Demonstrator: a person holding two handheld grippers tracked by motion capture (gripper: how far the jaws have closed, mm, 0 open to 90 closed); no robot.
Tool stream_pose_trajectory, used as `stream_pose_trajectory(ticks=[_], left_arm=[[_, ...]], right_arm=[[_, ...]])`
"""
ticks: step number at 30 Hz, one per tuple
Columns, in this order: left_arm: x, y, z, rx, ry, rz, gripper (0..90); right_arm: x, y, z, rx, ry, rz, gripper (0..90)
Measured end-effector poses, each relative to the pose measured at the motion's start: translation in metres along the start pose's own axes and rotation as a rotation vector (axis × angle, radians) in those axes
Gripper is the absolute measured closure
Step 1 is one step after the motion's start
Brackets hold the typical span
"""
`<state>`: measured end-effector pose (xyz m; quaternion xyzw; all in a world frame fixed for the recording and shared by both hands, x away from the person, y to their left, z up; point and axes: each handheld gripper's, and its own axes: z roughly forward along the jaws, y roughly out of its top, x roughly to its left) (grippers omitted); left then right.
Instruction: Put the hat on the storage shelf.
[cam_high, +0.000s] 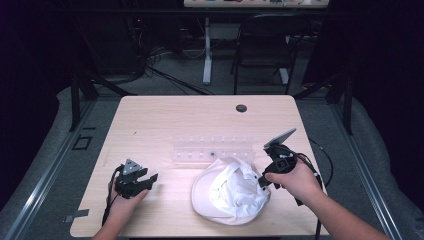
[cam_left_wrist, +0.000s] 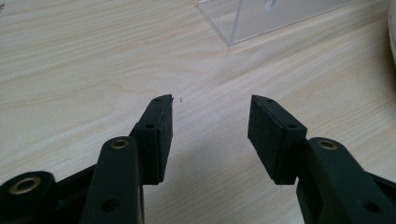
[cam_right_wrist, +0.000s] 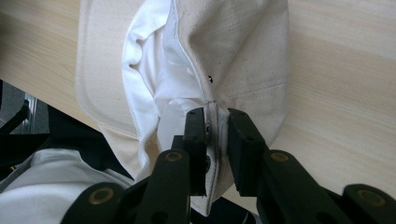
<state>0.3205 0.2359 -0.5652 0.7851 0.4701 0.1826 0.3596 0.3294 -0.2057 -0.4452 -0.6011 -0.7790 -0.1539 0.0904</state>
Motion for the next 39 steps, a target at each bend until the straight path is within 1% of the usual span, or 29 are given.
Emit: stream_pose_trajectory(ticks=[1,2,3,6,7,8,9,10,11,12,13,14,16,17,18,19,21,23,24,25,26,27,28,29,30,34,35,36,39], left_arm=[[0.0,0.0,0.0,0.0,0.0,-0.001,50.5],[0.0,0.0,0.0,0.0,-0.001,-0.002,50.5],[0.0,0.0,0.0,0.0,0.0,-0.002,50.5],[0.0,0.0,0.001,0.0,0.001,-0.006,50.5],[0.0,0.0,0.001,-0.001,0.0,-0.007,50.5],[0.0,0.0,0.001,0.001,0.0,-0.007,50.5],[0.0,0.0,0.001,0.001,0.0,-0.005,50.5],[0.0,0.0,0.001,0.001,0.0,-0.005,50.5],[0.0,0.0,0.001,0.001,0.0,-0.004,50.5],[0.0,0.0,0.001,0.0,0.001,-0.005,50.5],[0.0,0.0,0.001,0.001,0.0,-0.007,50.5],[0.0,0.0,0.001,0.002,0.0,-0.005,50.5],[0.0,0.0,0.001,0.001,0.0,-0.006,50.5],[0.0,0.0,0.001,0.001,-0.001,-0.006,50.5],[0.0,0.0,0.001,0.001,-0.001,-0.006,50.5],[0.0,0.0,0.001,0.001,-0.001,-0.006,50.5],[0.0,0.0,0.001,0.004,0.0,-0.002,50.5],[0.0,0.0,0.001,0.003,0.0,-0.002,50.5],[0.0,0.0,0.001,0.001,0.0,-0.004,50.5],[0.0,0.0,0.001,0.002,0.0,-0.004,50.5],[0.0,0.0,0.001,0.002,0.0,-0.003,50.5],[0.0,0.0,0.001,0.001,0.001,-0.005,50.5],[0.001,0.0,0.001,0.003,0.001,-0.002,50.5],[0.001,0.0,0.001,0.003,0.0,-0.002,50.5],[0.001,0.0,0.001,0.002,0.001,-0.002,50.5],[0.001,0.0,0.001,0.006,-0.003,-0.002,50.6],[0.001,0.0,0.001,0.007,-0.003,-0.001,50.5],[0.001,0.0,0.001,0.007,-0.003,-0.002,50.5],[0.001,0.0,0.0,0.006,-0.003,-0.001,50.5]], right_arm=[[-0.002,0.0,0.004,0.01,-0.006,0.002,76.1],[-0.002,0.0,0.004,0.01,-0.006,0.002,76.1],[-0.004,-0.001,0.009,0.029,-0.009,-0.002,74.4],[-0.005,-0.001,0.012,0.03,-0.005,0.013,71.9],[-0.007,-0.001,0.012,0.057,-0.011,-0.006,71.3],[-0.007,-0.002,0.015,0.044,-0.01,0.011,70.6],[-0.01,-0.002,0.018,0.061,-0.018,0.006,69.3],[-0.01,-0.002,0.018,0.061,-0.018,0.006,68.2],[-0.012,-0.004,0.021,0.078,-0.019,0.012,67.1],[-0.012,-0.004,0.021,0.078,-0.019,0.012,67.1],[-0.012,-0.004,0.023,0.077,-0.023,0.023,68.0],[-0.013,-0.004,0.024,0.091,-0.025,0.017,70.4],[-0.013,-0.006,0.026,0.085,-0.028,0.027,75.4],[-0.013,-0.005,0.024,0.099,-0.028,0.007,78.8],[-0.013,-0.005,0.024,0.099,-0.028,0.007,78.8],[-0.01,-0.006,0.022,0.083,-0.04,0.012,81.7],[-0.01,-0.005,0.02,0.093,-0.041,0.002,82.1],[-0.007,-0.003,0.015,0.071,-0.049,0.008,82.6],[-0.007,-0.003,0.015,0.071,-0.049,0.008,82.6],[-0.006,-0.001,0.01,0.102,-0.058,-0.009,82.6],[-0.005,-0.001,0.01,0.071,-0.053,0.021,82.6],[-0.004,0.001,0.006,0.089,-0.057,0.017,82.6],[-0.004,0.001,0.005,0.076,-0.061,0.017,82.7],[-0.003,0.002,0.003,0.083,-0.063,0.02,82.6],[-0.003,0.003,0.002,0.073,-0.064,0.019,82.6],[0.001,0.007,-0.005,0.063,-0.074,0.035,82.7],[0.0,0.009,-0.008,0.07,-0.072,0.021,82.7],[0.002,0.01,-0.011,0.054,-0.058,0.034,82.7],[0.003,0.013,-0.019,0.036,-0.023,0.053,82.7]])
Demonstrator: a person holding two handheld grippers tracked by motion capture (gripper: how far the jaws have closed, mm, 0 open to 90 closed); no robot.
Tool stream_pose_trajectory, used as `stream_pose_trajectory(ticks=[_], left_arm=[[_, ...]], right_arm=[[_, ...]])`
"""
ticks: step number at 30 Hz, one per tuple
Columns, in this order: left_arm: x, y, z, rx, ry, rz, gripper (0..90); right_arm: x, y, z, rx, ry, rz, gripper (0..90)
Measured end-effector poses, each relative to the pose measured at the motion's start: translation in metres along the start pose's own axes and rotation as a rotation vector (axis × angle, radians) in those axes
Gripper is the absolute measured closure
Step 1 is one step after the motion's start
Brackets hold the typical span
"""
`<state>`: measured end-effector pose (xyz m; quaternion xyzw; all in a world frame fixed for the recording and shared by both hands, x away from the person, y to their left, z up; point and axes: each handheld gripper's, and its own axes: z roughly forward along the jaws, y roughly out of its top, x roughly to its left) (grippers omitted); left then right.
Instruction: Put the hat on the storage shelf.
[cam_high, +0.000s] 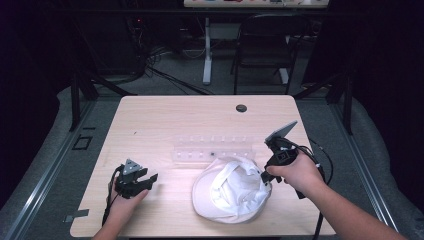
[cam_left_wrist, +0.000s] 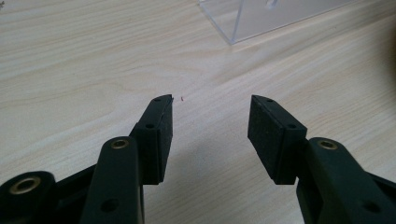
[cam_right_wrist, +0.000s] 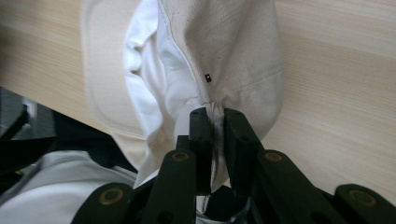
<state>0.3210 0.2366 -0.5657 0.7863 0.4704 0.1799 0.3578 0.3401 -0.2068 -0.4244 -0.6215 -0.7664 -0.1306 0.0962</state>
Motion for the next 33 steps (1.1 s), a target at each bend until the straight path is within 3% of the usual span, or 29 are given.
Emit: stream_pose_trajectory(ticks=[2,6,8,13,21,27,33], left_arm=[[0.0,0.0,0.0,-0.002,0.001,-0.003,50.5],[0.0,0.0,0.0,-0.002,0.002,-0.003,50.5],[0.0,0.0,0.0,-0.002,0.001,-0.003,50.5],[0.0,0.0,0.0,0.0,0.001,-0.001,50.5],[-0.001,0.0,0.001,-0.005,0.005,-0.002,50.5],[-0.001,0.0,0.001,-0.004,0.004,-0.002,50.5],[-0.001,0.0,0.001,-0.004,0.003,-0.001,50.6]], right_arm=[[-0.001,0.003,-0.009,-0.009,0.052,0.022,82.7],[0.0,0.004,-0.017,-0.028,0.092,0.04,82.7],[0.0,0.005,-0.024,-0.036,0.147,0.049,82.7],[0.0,0.006,-0.031,-0.053,0.215,0.067,82.6],[0.004,0.009,-0.041,-0.073,0.342,0.069,82.7],[0.011,0.01,-0.047,-0.09,0.389,0.058,82.7],[0.016,0.011,-0.056,-0.112,0.429,0.017,82.7]])
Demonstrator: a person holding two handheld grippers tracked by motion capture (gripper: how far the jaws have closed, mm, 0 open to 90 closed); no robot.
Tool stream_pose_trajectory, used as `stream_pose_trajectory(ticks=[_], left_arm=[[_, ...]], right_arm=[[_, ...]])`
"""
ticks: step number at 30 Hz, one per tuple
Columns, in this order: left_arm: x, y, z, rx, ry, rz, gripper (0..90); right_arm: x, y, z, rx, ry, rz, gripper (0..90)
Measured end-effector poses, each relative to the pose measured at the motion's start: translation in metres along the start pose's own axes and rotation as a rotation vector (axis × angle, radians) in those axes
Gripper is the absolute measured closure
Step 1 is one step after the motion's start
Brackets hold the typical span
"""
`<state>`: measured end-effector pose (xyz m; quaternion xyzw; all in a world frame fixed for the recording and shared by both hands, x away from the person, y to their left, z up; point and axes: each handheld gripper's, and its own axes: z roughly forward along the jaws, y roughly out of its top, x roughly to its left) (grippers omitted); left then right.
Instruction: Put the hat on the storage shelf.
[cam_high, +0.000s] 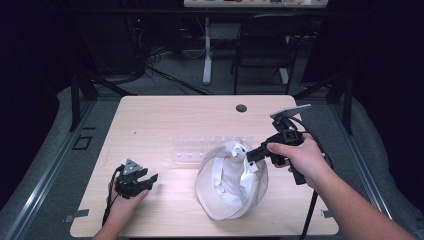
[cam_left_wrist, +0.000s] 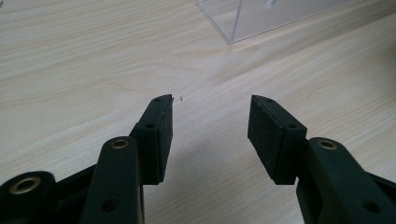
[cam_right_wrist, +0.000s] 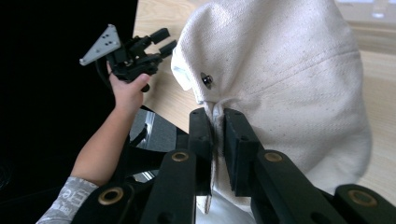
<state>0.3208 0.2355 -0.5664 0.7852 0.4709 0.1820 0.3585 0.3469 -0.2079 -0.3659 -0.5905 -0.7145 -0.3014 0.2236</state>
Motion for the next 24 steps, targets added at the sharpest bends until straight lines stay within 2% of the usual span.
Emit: stream_pose_trajectory(ticks=[3,7,9,13,17,21,24], left_arm=[[0.0,0.0,0.0,-0.002,-0.001,-0.002,50.6],[-0.001,0.0,0.0,-0.008,-0.005,0.0,50.5],[-0.002,0.0,-0.001,-0.016,-0.01,-0.005,50.5],[-0.004,0.0,0.0,-0.024,-0.013,-0.007,50.5],[-0.009,0.002,0.0,-0.027,-0.028,0.001,51.4],[-0.014,0.003,0.0,-0.037,-0.035,0.025,51.8],[-0.016,0.003,0.0,-0.038,-0.036,0.028,51.8]], right_arm=[[0.008,0.001,-0.005,-0.023,0.014,-0.007,82.7],[0.013,0.001,-0.01,-0.04,0.02,-0.02,82.7],[0.015,0.002,-0.015,-0.07,0.023,-0.021,82.7],[0.014,0.004,-0.022,-0.082,0.017,-0.027,82.7],[0.012,0.007,-0.029,-0.114,0.011,-0.01,82.7],[0.009,0.011,-0.035,-0.131,0.009,-0.001,82.7],[0.009,0.012,-0.036,-0.142,0.013,0.006,82.7]])
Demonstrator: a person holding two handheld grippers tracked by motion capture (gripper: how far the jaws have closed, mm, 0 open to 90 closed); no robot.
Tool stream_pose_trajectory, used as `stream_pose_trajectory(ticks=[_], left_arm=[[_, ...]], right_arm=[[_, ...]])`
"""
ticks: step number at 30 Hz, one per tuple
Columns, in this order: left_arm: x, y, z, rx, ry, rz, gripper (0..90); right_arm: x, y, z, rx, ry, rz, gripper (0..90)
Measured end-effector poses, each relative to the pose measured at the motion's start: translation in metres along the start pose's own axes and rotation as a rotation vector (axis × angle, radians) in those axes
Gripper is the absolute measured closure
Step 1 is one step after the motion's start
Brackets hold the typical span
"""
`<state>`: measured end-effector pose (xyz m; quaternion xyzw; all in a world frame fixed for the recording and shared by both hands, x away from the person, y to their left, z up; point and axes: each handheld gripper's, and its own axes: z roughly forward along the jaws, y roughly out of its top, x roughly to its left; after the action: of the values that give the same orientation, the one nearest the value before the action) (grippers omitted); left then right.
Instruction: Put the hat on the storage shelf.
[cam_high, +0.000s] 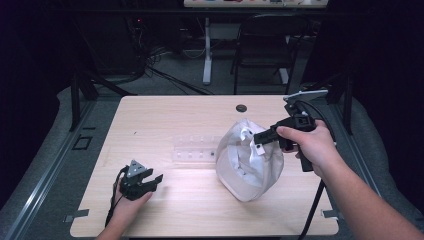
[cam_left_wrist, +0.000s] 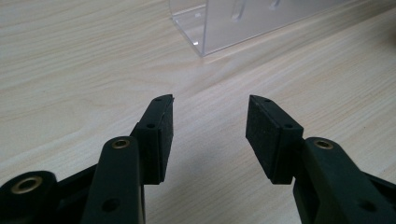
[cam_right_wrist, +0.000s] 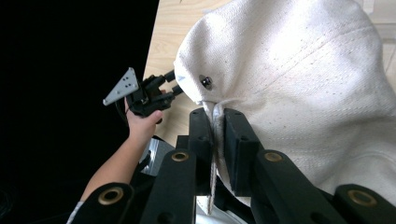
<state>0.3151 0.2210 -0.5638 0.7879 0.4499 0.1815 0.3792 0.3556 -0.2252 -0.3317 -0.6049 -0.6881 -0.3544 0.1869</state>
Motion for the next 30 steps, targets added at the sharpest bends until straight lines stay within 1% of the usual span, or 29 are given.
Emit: stream_pose_trajectory(ticks=[1,4,5,7,8,11,12,16,17,19,21,23,24,26,27,30], left_arm=[[0.0,0.0,0.0,-0.003,0.0,-0.001,51.8],[-0.001,0.0,0.0,-0.007,0.006,-0.005,51.8],[0.0,0.0,0.0,-0.004,0.002,-0.008,51.8],[0.0,0.0,0.0,-0.007,0.002,-0.011,51.8],[0.0,0.0,0.0,-0.006,0.002,-0.009,51.8],[0.0,0.0,-0.001,-0.006,0.001,-0.01,51.5],[0.001,0.0,-0.001,-0.004,0.002,0.0,51.5],[0.0,0.0,-0.001,-0.012,0.001,-0.013,50.5],[0.0,0.0,-0.001,-0.01,-0.001,-0.006,50.1],[0.0,0.0,-0.001,-0.013,-0.002,-0.009,49.8],[-0.002,0.001,-0.001,-0.021,-0.004,-0.01,49.4],[-0.004,0.002,-0.002,-0.028,-0.014,-0.014,48.7],[-0.006,0.003,-0.003,-0.04,-0.019,-0.014,48.7],[-0.009,0.006,-0.004,-0.046,-0.026,-0.007,47.9],[-0.012,0.008,-0.005,-0.057,-0.032,-0.01,47.8],[-0.023,0.016,-0.007,-0.081,-0.054,0.008,47.6]], right_arm=[[0.0,0.001,-0.001,-0.002,0.003,-0.005,82.7],[0.002,0.004,-0.002,-0.009,0.009,0.005,82.7],[0.003,0.007,-0.002,-0.012,0.019,-0.004,82.7],[0.003,0.008,-0.001,-0.015,0.02,-0.004,82.6],[0.005,0.009,-0.001,-0.02,0.029,0.001,82.7],[0.008,0.012,-0.001,-0.021,0.039,-0.007,82.7],[0.008,0.012,-0.001,-0.021,0.039,-0.007,82.7],[0.012,0.016,-0.004,-0.051,0.066,-0.011,82.7],[0.013,0.016,-0.005,-0.047,0.068,-0.011,82.6],[0.016,0.019,-0.005,-0.066,0.075,-0.009,82.7],[0.017,0.023,-0.005,-0.071,0.086,-0.02,82.6],[0.019,0.026,-0.004,-0.078,0.093,-0.016,82.6],[0.019,0.026,-0.004,-0.078,0.093,-0.016,82.6],[0.02,0.028,-0.003,-0.089,0.1,-0.019,82.7],[0.021,0.029,-0.003,-0.09,0.102,-0.017,82.6],[0.023,0.034,-0.002,-0.1,0.111,-0.014,82.7]])
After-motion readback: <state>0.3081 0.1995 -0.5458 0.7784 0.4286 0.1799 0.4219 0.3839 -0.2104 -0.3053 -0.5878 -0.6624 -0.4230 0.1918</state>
